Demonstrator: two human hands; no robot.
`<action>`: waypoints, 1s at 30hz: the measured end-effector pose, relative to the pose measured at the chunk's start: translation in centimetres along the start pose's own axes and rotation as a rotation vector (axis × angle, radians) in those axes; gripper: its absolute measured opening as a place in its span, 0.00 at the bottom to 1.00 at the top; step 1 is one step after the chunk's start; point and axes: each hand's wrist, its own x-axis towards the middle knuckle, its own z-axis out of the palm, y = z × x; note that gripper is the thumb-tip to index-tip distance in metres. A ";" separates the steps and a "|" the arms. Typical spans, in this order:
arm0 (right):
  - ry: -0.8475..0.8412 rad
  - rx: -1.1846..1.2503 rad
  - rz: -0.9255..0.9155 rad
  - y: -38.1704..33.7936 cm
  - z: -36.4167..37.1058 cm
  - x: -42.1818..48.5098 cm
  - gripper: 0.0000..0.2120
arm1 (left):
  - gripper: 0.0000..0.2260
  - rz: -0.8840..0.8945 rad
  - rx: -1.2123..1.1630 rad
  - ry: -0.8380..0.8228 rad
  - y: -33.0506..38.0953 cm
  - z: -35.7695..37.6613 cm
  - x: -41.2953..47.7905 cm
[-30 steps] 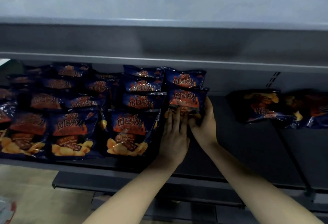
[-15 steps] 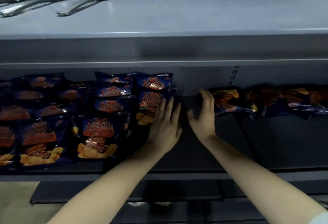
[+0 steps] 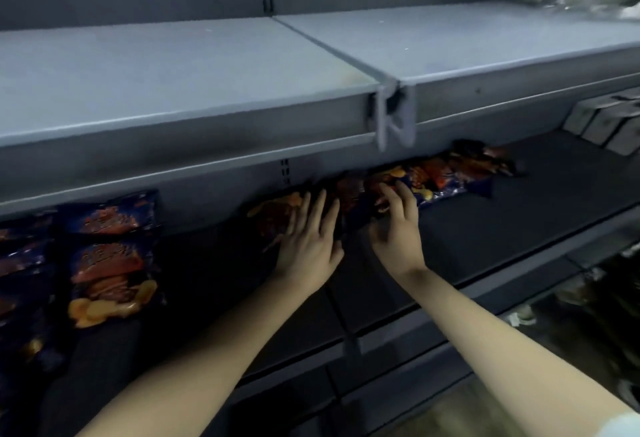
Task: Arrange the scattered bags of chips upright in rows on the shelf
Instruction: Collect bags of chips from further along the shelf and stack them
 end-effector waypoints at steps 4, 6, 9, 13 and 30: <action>-0.068 -0.099 0.039 3.1 -2.4 0.4 0.34 | 0.35 0.037 0.020 -0.013 2.9 1.3 3.3; -0.111 -0.097 0.055 4.2 -2.9 0.4 0.36 | 0.38 0.007 0.022 -0.047 3.5 2.2 4.4; -0.150 -0.109 0.045 5.3 -3.1 0.4 0.36 | 0.39 -0.075 0.013 -0.104 3.5 3.5 5.5; -0.162 -0.152 -0.041 5.7 -2.4 0.1 0.29 | 0.31 -0.046 0.072 -0.124 3.9 4.6 5.7; -0.208 0.119 -0.051 3.1 -1.2 0.0 0.28 | 0.20 -0.287 -0.465 0.311 3.7 0.6 4.9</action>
